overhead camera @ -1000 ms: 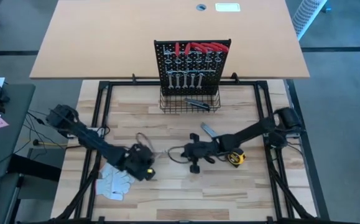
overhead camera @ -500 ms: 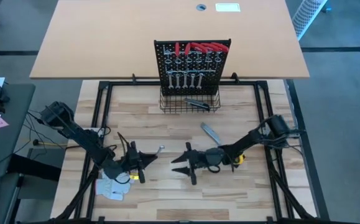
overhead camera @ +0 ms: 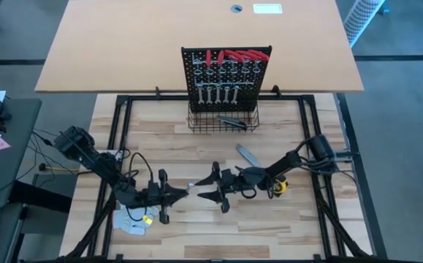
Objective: Hang tools onto peg board
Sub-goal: Hang the silver wrench on the pegboard
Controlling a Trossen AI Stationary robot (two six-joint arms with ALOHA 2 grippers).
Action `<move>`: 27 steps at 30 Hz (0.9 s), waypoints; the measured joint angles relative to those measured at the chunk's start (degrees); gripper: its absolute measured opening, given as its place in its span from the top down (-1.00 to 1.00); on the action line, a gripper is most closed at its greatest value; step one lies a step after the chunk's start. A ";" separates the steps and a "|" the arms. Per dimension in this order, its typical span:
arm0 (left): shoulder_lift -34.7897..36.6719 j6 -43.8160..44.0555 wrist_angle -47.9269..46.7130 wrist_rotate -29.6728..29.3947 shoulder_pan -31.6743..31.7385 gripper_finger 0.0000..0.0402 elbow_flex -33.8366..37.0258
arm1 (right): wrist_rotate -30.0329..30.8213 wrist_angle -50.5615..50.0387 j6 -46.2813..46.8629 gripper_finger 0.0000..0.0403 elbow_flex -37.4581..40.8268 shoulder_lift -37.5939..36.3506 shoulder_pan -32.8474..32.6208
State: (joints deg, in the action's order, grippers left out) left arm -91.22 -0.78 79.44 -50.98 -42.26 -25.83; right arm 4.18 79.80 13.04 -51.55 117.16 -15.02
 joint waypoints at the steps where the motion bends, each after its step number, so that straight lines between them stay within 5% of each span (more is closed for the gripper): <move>1: 0.00 -0.48 -0.25 0.31 0.00 0.99 -0.48 | -0.42 0.13 -0.01 0.05 0.00 -0.66 0.15; 10: 0.08 -4.59 -3.34 4.07 0.00 0.98 -4.39 | -9.33 -7.19 -4.70 0.06 -6.03 -1.35 0.40; 17: 0.04 -3.95 -6.91 4.00 0.00 0.98 -5.99 | -9.72 -9.03 -5.99 0.10 -9.75 -1.39 -0.47; 27: 0.09 -3.79 -7.25 3.79 -0.02 0.97 -6.18 | -8.74 -12.75 -8.58 0.74 -11.06 -1.39 -1.03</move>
State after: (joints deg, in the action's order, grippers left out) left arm -91.13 -4.57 72.18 -47.19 -42.28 -32.01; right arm -4.56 67.06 4.46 -62.61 115.77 -16.05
